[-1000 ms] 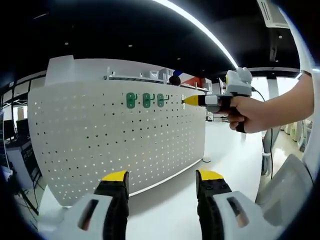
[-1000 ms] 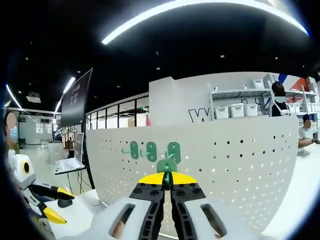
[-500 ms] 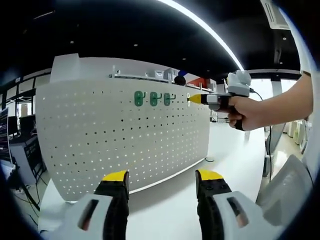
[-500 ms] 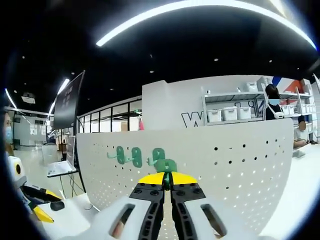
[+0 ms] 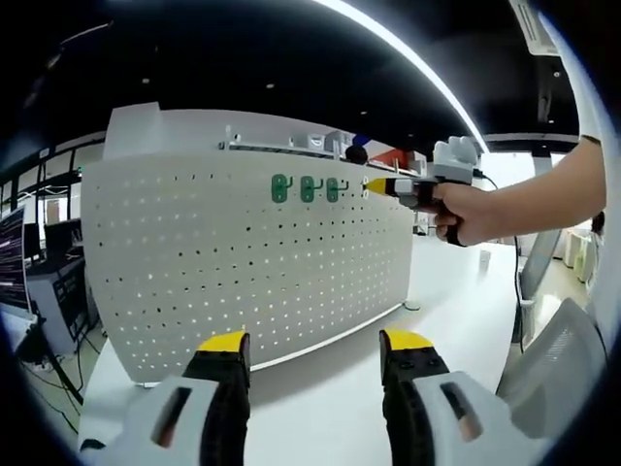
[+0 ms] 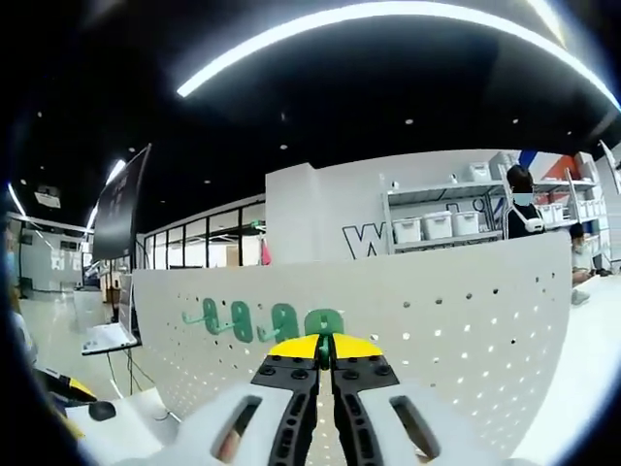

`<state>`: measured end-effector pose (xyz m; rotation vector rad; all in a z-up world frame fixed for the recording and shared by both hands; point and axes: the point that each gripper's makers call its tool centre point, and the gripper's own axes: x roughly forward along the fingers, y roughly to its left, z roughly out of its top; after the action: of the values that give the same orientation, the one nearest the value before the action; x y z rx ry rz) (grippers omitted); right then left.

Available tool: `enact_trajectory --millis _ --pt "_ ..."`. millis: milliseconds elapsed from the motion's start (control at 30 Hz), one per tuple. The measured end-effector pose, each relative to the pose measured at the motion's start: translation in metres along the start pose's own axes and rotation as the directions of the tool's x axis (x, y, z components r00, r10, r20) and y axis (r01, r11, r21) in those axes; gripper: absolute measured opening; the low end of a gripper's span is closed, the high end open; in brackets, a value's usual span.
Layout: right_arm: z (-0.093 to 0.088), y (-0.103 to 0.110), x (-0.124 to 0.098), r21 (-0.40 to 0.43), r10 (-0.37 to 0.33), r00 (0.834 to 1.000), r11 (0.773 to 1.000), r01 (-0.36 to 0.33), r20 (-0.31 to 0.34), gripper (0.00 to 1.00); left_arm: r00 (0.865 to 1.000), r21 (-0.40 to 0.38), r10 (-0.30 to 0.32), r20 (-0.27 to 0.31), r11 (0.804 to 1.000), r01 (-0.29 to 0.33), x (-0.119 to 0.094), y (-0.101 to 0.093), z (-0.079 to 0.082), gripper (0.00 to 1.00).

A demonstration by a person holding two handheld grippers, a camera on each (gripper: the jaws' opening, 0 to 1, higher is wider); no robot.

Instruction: Insert the hook assembly into the mounting plate slot until the hook locks in place.

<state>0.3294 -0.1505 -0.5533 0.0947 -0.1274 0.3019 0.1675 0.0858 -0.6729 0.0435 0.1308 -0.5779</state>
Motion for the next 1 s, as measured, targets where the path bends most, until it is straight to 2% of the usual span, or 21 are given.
enact_trajectory --millis 433,1000 --pt "0.002 -0.011 0.014 -0.007 -0.018 1.0 1.0 0.018 0.01 0.01 1.0 -0.01 0.0 -0.016 1.0 0.0 0.0 -0.004 -0.004 0.54" --pt "0.0 -0.011 0.027 -0.003 -0.013 1.0 1.0 0.014 0.017 0.01 1.0 -0.014 0.008 -0.03 1.0 -0.008 0.0 -0.002 -0.008 0.52"
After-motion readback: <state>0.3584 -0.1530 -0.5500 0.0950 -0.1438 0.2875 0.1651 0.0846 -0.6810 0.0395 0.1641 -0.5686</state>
